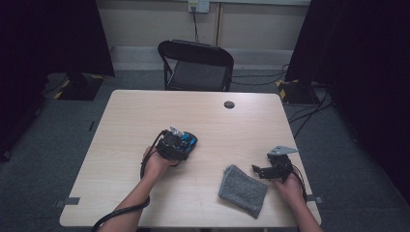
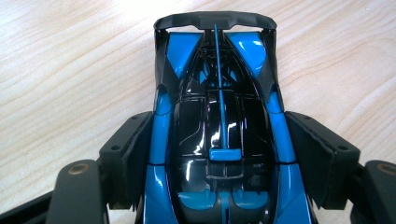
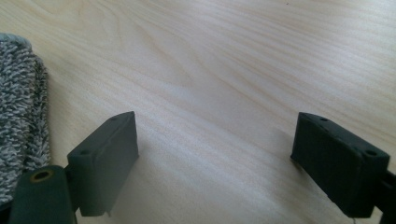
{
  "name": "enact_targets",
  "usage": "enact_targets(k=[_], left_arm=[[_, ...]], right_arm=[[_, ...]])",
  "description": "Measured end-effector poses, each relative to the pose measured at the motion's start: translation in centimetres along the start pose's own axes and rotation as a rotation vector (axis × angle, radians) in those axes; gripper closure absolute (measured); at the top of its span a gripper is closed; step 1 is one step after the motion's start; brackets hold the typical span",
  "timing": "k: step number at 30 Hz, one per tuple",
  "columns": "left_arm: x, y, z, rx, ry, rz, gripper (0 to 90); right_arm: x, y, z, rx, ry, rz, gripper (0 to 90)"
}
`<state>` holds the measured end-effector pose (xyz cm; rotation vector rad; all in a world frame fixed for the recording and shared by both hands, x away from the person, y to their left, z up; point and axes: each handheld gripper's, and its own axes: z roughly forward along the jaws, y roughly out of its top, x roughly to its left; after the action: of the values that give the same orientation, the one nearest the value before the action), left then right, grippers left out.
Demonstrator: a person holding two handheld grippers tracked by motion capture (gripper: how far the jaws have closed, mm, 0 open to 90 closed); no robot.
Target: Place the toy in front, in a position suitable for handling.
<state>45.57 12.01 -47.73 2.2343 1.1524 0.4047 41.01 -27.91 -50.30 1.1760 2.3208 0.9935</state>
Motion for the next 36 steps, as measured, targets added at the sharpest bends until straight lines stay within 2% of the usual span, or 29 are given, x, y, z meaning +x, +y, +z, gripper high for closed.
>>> enact_targets(k=[7, 14, 17, 18, 19, 21, 24, 27, 29, 32, 36], left_arm=[[0.5, -0.2, 0.2, -0.007, -0.034, 0.007, 26.9], [0.5, 0.0, 0.5, -0.015, -0.043, 0.021, 27.0], [0.1, 0.1, 0.7, -0.033, -0.033, 0.044, 27.0], [0.1, 0.2, 0.7, -0.029, -0.038, 0.058, 27.0], [-0.1, 0.3, 0.8, -0.043, -0.050, 0.044, 27.0], [-0.2, 0.5, 0.8, -0.044, -0.060, 0.050, 27.0], [-0.8, 1.0, 1.2, -0.040, -0.068, 0.073, 27.0], [-1.3, 1.3, 1.7, -0.044, -0.120, 0.084, 26.9], [-1.6, 1.2, 2.0, -0.046, -0.108, 0.111, 26.9], [-1.3, 1.2, 2.1, -0.051, -0.124, 0.079, 26.8], [-1.2, 1.1, 2.2, -0.046, -0.130, 0.096, 26.5]], right_arm=[[0.0, 0.0, 0.0, 0.000, 0.000, 0.000, 13.8], [0.0, 0.0, 0.0, 0.000, 0.000, 0.000, 13.7], [0.0, 0.0, 0.0, 0.000, 0.000, 0.000, 13.8], [0.0, 0.0, 0.0, 0.000, -0.001, 0.000, 13.8], [0.0, 0.0, 0.0, 0.000, -0.001, 0.000, 13.8], [0.0, 0.0, 0.0, 0.000, -0.001, 0.001, 13.8], [0.0, 0.0, 0.0, 0.000, -0.002, 0.001, 13.8], [-0.1, 0.1, 0.1, 0.000, -0.002, 0.001, 13.8], [0.0, 0.1, 0.1, 0.000, -0.002, 0.001, 13.8], [-0.1, 0.1, 0.1, 0.000, -0.002, 0.001, 13.8], [-0.1, 0.1, 0.1, 0.000, -0.002, 0.001, 13.8]])
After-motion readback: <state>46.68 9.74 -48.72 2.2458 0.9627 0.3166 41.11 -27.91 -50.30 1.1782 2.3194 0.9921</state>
